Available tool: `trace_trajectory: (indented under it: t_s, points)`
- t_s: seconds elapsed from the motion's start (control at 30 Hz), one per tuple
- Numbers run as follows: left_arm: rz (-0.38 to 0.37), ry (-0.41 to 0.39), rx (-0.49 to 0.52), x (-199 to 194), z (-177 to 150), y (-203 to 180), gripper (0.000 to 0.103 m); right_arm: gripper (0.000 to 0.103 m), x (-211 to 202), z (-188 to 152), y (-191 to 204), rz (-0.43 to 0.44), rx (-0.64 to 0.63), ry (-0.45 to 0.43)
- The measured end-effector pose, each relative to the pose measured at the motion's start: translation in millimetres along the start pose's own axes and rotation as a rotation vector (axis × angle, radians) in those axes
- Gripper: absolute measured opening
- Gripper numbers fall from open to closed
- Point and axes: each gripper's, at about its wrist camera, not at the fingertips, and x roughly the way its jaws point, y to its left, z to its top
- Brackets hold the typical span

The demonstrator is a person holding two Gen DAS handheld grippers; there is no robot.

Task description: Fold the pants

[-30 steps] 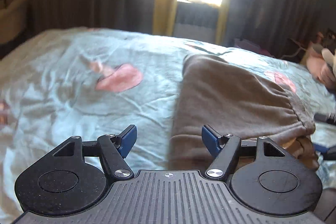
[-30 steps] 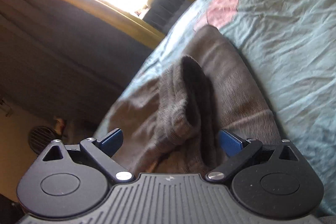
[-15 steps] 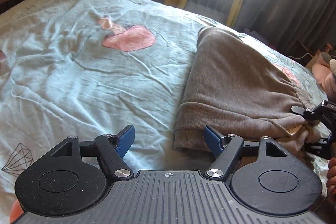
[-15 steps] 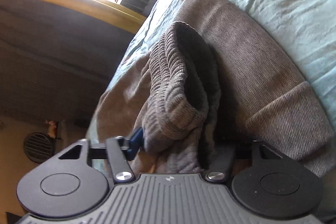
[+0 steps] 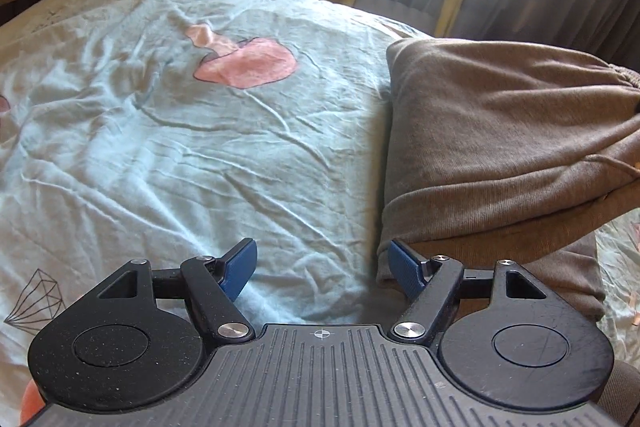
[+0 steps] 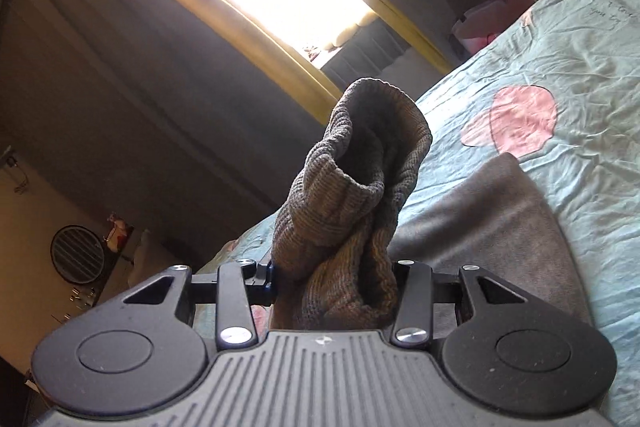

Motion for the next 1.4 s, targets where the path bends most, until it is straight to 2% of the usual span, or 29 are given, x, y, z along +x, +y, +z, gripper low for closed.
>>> trace_trajectory:
  t_s: [0.17,0.2,0.23,0.27,0.3,0.33,0.37,0.47,0.53,0.57,0.63,0.67,0.73,0.8,0.87,0.9,0.93,0.97,1.0,1.07,1.13,1.17,1.23,1.27,1.3,1.33,1.37,1.4]
  points:
    - [-0.021,0.022,-0.001,3,3,0,0.078,0.043,-3,-8,-37,-0.072,-0.031,0.06]
    - [-0.03,0.027,-0.003,3,5,0,0.078,0.047,-3,-11,-44,-0.105,-0.06,0.077]
    - [-0.046,0.022,-0.007,1,7,1,0.078,0.053,-2,-12,-52,-0.174,-0.102,0.092]
    - [-0.071,0.015,-0.009,-1,9,1,0.078,0.076,-3,-13,-58,-0.281,-0.149,0.093]
    - [-0.107,0.009,-0.005,-3,14,1,0.079,0.092,-5,-16,-66,-0.415,-0.191,0.074]
    - [-0.138,0.01,0.008,-3,19,0,0.081,0.095,-7,-16,-75,-0.479,-0.195,0.06]
    - [-0.161,0.013,0.022,-2,25,-3,0.083,0.095,-10,-13,-87,-0.463,-0.162,0.069]
    - [-0.229,0.048,0.062,19,49,-20,0.086,0.098,-6,-5,-115,-0.305,-0.014,0.152]
    - [-0.279,0.068,0.051,41,64,-31,0.085,0.098,7,-4,-119,-0.267,-0.025,0.181]
    - [-0.305,0.088,0.053,54,70,-35,0.084,0.098,17,-2,-120,-0.246,-0.035,0.2]
    - [-0.338,0.161,0.041,81,80,-43,0.073,0.098,34,2,-127,-0.181,-0.001,0.263]
    - [-0.362,0.197,0.04,94,83,-47,0.07,0.099,43,3,-133,-0.144,0.025,0.298]
    - [-0.371,0.207,0.064,109,88,-55,0.071,0.099,59,3,-138,-0.08,0.066,0.355]
    - [-0.411,0.221,0.069,123,92,-56,0.08,0.099,69,3,-134,-0.052,0.05,0.366]
    - [-0.462,0.261,0.025,140,98,-50,0.091,0.099,77,4,-133,-0.022,0.047,0.358]
    - [-0.486,0.282,-0.007,149,101,-46,0.092,0.099,81,3,-132,-0.018,0.048,0.349]
    - [-0.5,0.297,-0.042,157,103,-43,0.091,0.097,84,2,-131,-0.02,0.041,0.338]
    - [-0.522,0.299,-0.088,163,105,-39,0.09,0.089,85,0,-128,-0.033,0.025,0.323]
    - [-0.536,0.291,-0.133,167,107,-37,0.087,0.076,86,-2,-125,-0.056,-0.002,0.314]
    - [-0.556,0.281,-0.158,167,107,-40,0.074,0.069,82,-7,-121,-0.062,-0.048,0.3]
    - [-0.544,0.268,-0.1,169,105,-48,0.074,0.069,82,-9,-125,-0.038,-0.048,0.296]
    - [-0.542,0.26,-0.077,172,103,-50,0.074,0.073,83,-9,-127,-0.029,-0.039,0.299]
    - [-0.537,0.255,-0.076,174,103,-55,0.078,0.085,90,-7,-126,-0.01,-0.031,0.315]
    - [-0.525,0.265,-0.09,175,105,-60,0.083,0.096,95,-6,-122,0.001,-0.032,0.329]
    - [-0.499,0.277,-0.081,174,108,-67,0.085,0.098,99,-5,-117,-0.013,-0.04,0.34]
    - [-0.461,0.277,-0.048,173,109,-79,0.085,0.097,103,-5,-111,-0.051,-0.052,0.342]
    - [-0.417,0.258,-0.004,169,109,-87,0.079,0.094,104,-6,-104,-0.088,-0.064,0.333]
    - [-0.388,0.234,0.036,164,108,-94,0.062,0.079,103,-7,-97,-0.131,-0.086,0.322]
